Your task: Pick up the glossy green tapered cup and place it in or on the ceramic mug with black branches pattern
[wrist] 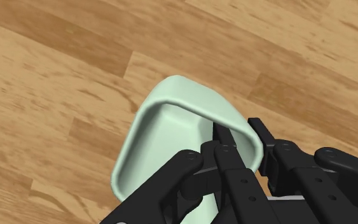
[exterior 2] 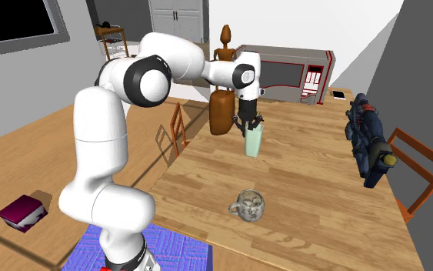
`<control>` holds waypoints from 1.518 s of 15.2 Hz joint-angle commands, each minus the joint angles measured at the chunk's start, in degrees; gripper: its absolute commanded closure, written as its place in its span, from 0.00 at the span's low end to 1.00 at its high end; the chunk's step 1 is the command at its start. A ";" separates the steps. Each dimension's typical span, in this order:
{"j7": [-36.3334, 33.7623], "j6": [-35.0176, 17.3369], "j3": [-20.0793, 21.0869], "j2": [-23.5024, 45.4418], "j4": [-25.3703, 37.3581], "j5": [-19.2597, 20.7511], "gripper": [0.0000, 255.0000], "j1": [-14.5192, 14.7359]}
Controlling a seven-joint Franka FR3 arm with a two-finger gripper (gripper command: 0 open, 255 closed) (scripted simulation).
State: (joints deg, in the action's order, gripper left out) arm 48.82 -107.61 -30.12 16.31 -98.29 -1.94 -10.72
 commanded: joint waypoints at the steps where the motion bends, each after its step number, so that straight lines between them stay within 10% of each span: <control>1: -0.10 1.43 -0.08 -0.53 0.95 0.27 1.00 0.10; 21: 0.67 16.17 -0.60 -1.25 15.13 0.67 1.00 -0.54; 23: 0.51 15.01 -1.15 -6.21 9.62 3.08 1.00 0.36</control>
State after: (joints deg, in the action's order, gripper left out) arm 49.41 -92.08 -31.01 12.40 -86.15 0.03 -10.76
